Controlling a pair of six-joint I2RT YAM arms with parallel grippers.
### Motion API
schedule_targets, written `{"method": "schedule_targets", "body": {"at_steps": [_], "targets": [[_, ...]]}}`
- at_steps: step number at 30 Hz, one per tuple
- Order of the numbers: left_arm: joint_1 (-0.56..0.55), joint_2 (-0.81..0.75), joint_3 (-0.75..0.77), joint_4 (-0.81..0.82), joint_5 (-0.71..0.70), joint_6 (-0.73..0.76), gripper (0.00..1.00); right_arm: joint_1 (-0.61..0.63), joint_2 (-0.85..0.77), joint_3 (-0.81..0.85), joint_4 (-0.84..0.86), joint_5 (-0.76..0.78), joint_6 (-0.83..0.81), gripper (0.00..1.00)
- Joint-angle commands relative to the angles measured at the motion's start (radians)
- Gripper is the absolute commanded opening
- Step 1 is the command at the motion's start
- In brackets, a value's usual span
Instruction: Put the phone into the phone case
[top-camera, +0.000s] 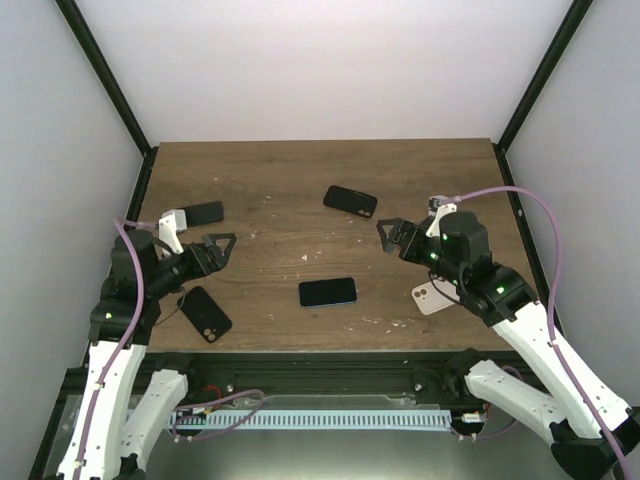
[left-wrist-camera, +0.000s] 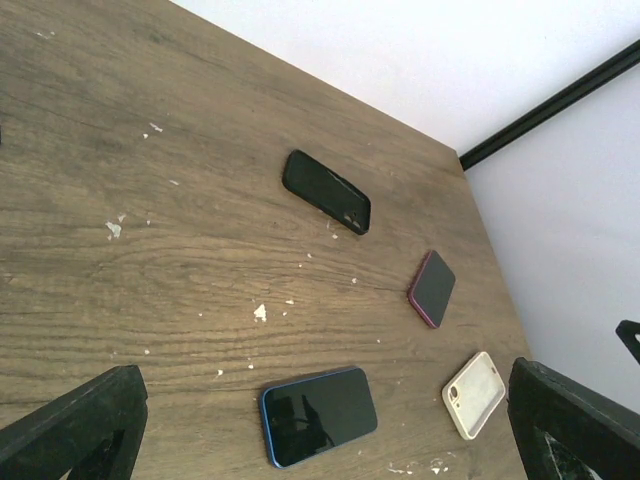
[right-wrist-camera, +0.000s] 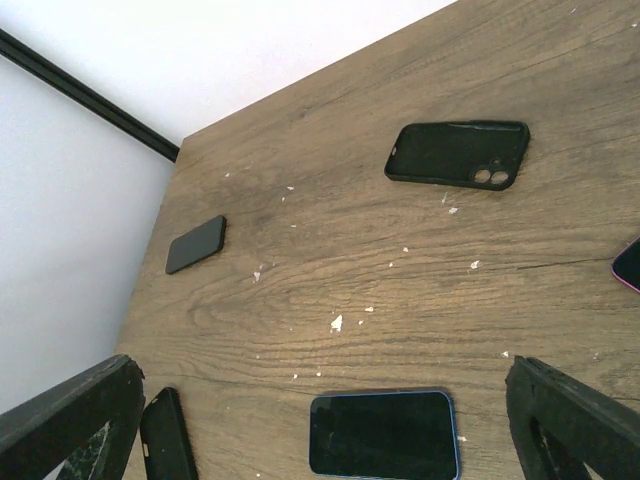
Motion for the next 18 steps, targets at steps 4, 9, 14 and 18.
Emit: {"method": "schedule_targets", "body": {"at_steps": [4,9,14,18], "targets": [[0.007,-0.018,-0.005,0.020,-0.015,0.016,1.00,-0.008,-0.011,-0.006,0.010,-0.002,0.009,1.00],[0.007,0.001,0.009,-0.024,-0.124,-0.017,1.00,-0.008,-0.011,-0.010,0.008,-0.001,0.009,1.00],[0.006,0.069,0.013,-0.095,-0.261,-0.088,1.00,-0.008,-0.012,-0.015,0.011,-0.007,0.012,1.00],[0.009,0.162,0.003,-0.171,-0.423,-0.178,0.99,-0.007,-0.015,-0.017,0.011,-0.011,0.010,1.00]]}}
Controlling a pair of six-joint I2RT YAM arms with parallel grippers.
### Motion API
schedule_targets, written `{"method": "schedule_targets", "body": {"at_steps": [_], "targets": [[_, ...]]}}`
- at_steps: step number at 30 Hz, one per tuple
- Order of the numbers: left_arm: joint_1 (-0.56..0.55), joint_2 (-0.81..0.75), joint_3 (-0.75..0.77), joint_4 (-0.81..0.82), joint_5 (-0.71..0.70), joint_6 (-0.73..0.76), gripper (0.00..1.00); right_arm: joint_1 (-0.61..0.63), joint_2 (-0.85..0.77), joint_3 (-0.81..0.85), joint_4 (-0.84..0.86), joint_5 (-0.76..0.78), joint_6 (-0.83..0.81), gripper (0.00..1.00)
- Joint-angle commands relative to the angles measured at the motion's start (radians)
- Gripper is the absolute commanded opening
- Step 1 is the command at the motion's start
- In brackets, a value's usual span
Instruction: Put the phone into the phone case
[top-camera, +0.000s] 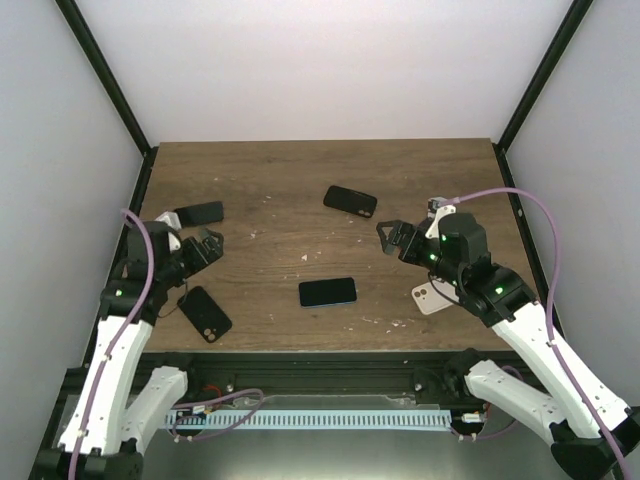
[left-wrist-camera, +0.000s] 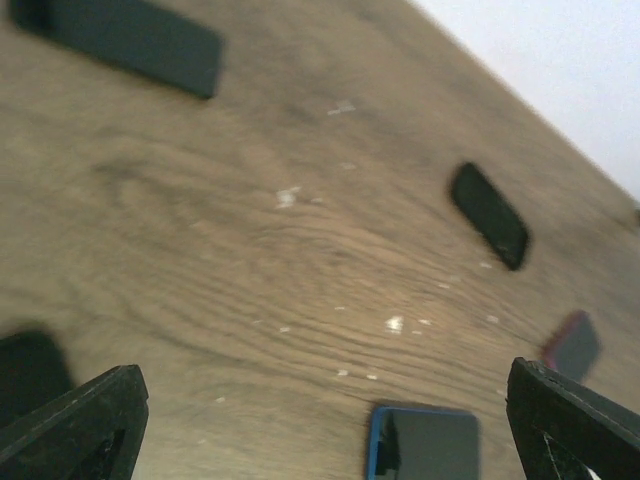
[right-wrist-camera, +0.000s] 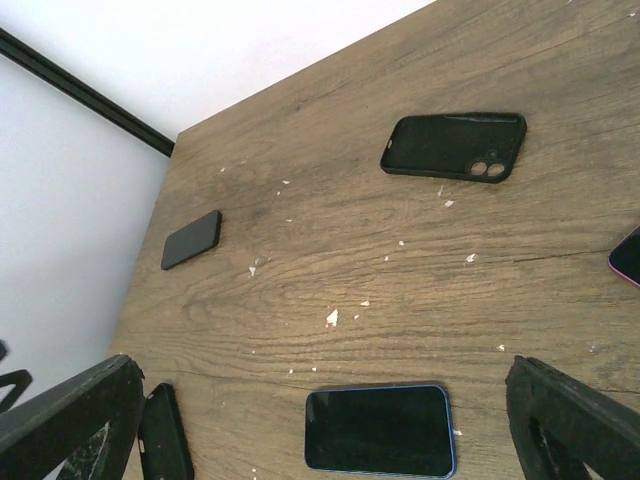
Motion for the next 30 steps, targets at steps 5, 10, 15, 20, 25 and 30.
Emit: {"method": "schedule_targets", "body": {"at_steps": [5,10,15,20,25,30], "targets": [[0.035,0.180,-0.051,-0.122,-0.306,-0.157,0.95,-0.006,-0.018,-0.004,0.009,-0.006,0.004,1.00],[0.101,0.253,-0.145,-0.088,-0.314,-0.245,0.86,-0.006,-0.037,-0.007,0.008,-0.002,0.001,1.00],[0.122,0.335,-0.221,-0.019,-0.321,-0.313,0.60,-0.007,-0.067,-0.027,0.025,-0.008,0.002,1.00],[0.123,0.416,-0.263,0.007,-0.393,-0.370,0.49,-0.006,-0.078,-0.037,0.032,-0.024,0.000,1.00],[0.122,0.468,-0.304,0.044,-0.376,-0.377,0.47,-0.006,-0.077,-0.039,0.022,-0.028,0.011,1.00],[0.122,0.485,-0.328,0.071,-0.374,-0.373,0.46,-0.006,-0.063,-0.060,0.020,-0.038,0.037,1.00]]}}
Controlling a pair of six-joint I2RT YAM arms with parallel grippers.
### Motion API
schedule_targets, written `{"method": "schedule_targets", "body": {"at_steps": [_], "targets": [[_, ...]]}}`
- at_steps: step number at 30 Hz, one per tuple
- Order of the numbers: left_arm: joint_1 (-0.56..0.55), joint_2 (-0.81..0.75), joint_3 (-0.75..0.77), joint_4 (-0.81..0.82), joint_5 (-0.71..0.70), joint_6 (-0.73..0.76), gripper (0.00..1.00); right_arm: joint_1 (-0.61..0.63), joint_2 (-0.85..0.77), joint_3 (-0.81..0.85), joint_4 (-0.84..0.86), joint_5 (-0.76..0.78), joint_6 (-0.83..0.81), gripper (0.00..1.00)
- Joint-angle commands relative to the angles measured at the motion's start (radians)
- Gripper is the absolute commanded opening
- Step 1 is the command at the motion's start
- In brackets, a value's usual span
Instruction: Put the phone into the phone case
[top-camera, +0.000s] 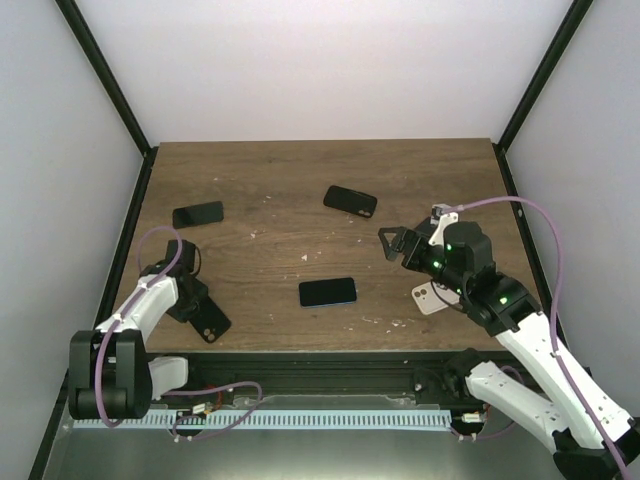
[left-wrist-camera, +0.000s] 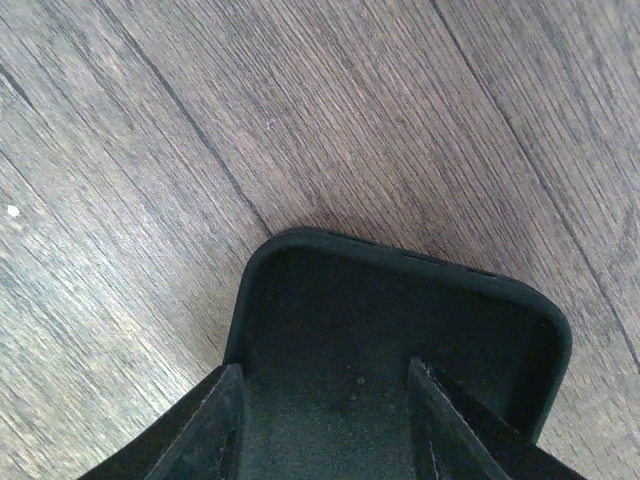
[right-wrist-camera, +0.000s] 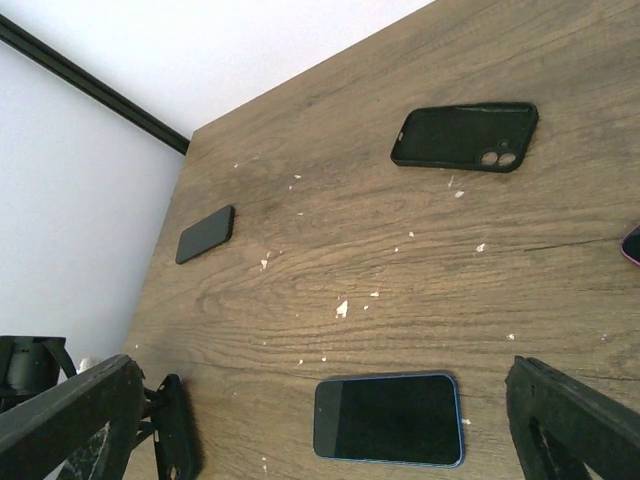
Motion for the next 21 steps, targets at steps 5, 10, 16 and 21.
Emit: {"method": "schedule_targets", "body": {"at_steps": [5,10,16,21], "targets": [[0.006,0.019,-0.051,0.075,0.021,-0.014,0.40,-0.006,0.042,-0.017,-0.004,-0.038,0.047,1.00],[0.006,-0.005,-0.073,0.118,0.100,-0.007,0.24,-0.006,0.073,-0.029,-0.001,-0.069,0.067,1.00],[0.004,-0.046,-0.112,0.198,0.246,-0.033,0.14,-0.006,0.125,-0.084,0.023,-0.125,0.190,0.99],[-0.021,-0.055,-0.109,0.230,0.286,-0.052,0.06,-0.003,0.212,-0.132,0.033,-0.192,0.312,0.92]]}}
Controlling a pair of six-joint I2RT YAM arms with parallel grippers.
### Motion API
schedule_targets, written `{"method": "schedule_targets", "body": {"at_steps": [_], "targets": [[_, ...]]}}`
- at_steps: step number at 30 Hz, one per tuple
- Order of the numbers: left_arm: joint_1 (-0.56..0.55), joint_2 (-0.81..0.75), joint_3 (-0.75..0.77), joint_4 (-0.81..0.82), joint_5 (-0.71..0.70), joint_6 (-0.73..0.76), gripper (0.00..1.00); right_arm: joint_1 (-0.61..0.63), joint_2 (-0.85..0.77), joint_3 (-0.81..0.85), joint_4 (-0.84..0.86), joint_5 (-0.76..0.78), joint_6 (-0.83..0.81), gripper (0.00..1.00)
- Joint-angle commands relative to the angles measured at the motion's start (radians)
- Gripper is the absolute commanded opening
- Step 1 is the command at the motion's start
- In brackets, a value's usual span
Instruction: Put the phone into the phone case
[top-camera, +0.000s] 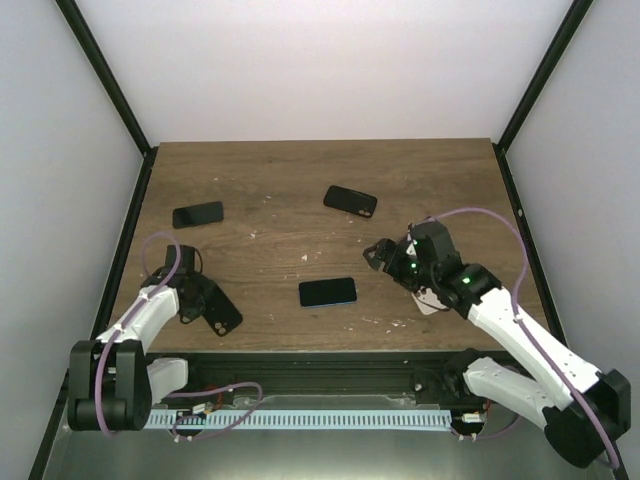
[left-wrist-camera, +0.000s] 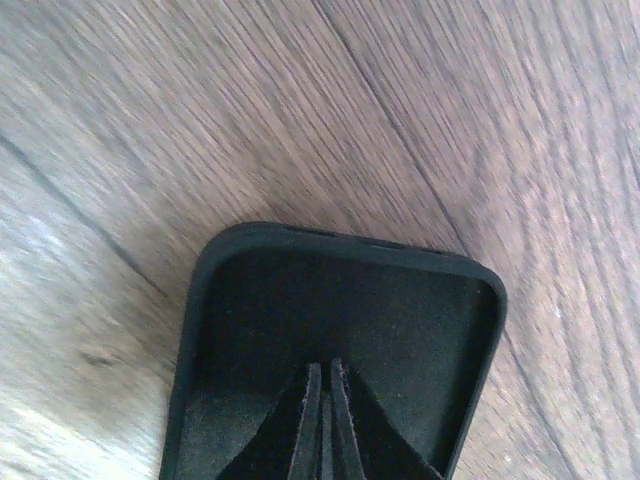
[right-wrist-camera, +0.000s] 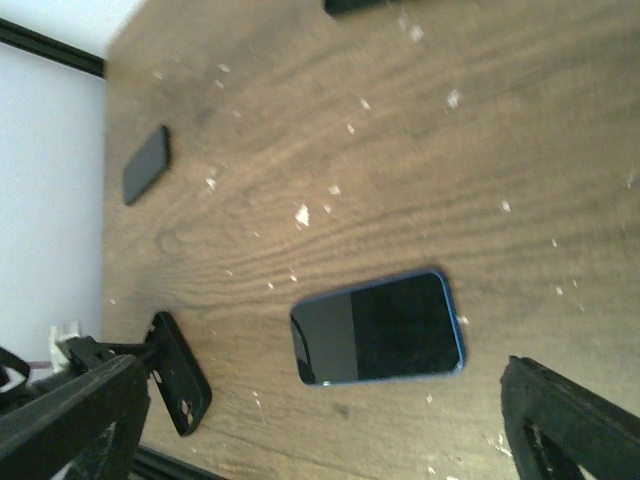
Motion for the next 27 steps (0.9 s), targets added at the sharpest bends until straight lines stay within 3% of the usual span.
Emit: {"method": "schedule_targets", "body": {"at_steps": [1,4,7,12,15,20,25,27], "targets": [[-0.035,0.003,-0.017,0.047,0.110,-0.030,0.05,0.000,0.063,-0.043,0.039,-0.096,0.130,0.91],[-0.084,0.008,-0.001,0.067,0.111,-0.055,0.05,0.020,0.104,-0.082,0.133,-0.139,0.107,0.88],[-0.145,0.028,0.019,0.103,0.121,-0.072,0.05,0.035,0.171,-0.073,0.198,-0.187,-0.038,0.85],[-0.204,0.057,0.038,0.133,0.137,-0.089,0.05,0.046,0.311,0.031,-0.061,-0.042,0.200,0.78],[-0.227,0.055,0.039,0.179,0.153,-0.074,0.07,0.101,0.342,0.022,0.025,-0.091,0.267,0.78],[-0.235,0.036,0.049,0.305,0.273,0.089,0.28,0.194,0.427,0.001,0.094,-0.090,0.425,0.78],[-0.238,0.021,0.093,0.301,0.352,0.222,0.45,0.205,0.506,-0.047,0.240,-0.154,0.523,0.82],[-0.239,0.019,0.090,0.335,0.385,0.258,0.65,0.204,0.531,-0.056,0.278,-0.157,0.550,0.83]]}}
